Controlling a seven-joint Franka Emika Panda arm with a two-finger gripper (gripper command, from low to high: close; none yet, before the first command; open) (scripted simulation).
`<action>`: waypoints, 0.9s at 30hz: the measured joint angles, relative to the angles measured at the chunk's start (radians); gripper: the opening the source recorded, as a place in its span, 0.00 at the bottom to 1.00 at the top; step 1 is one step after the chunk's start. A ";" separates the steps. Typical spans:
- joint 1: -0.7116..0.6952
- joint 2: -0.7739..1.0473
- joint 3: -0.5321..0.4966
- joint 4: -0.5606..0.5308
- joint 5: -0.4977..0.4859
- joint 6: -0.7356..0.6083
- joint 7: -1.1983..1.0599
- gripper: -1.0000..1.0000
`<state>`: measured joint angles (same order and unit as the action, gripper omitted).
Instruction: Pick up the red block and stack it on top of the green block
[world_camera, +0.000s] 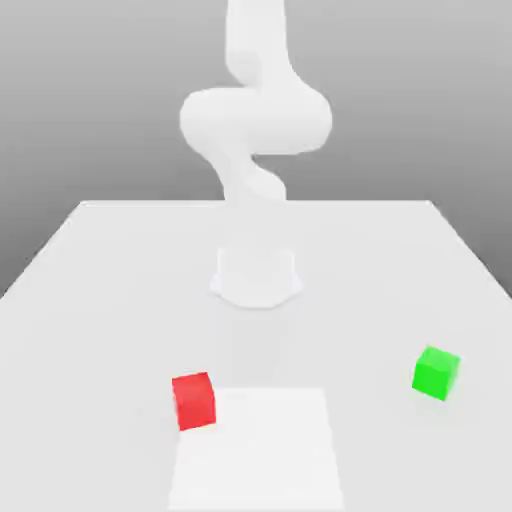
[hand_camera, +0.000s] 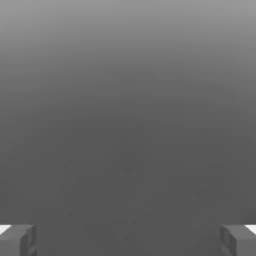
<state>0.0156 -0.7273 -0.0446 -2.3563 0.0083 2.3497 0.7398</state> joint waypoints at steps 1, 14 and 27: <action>0.007 0.036 -0.020 -0.026 0.005 0.024 -0.030 0.50; 0.051 0.505 -0.203 -0.361 0.025 0.329 -0.384 0.50; -0.040 0.904 -0.123 -0.449 0.166 0.632 -0.620 0.50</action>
<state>-0.0246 0.1763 -0.1677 -2.8054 0.1743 2.9818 0.1195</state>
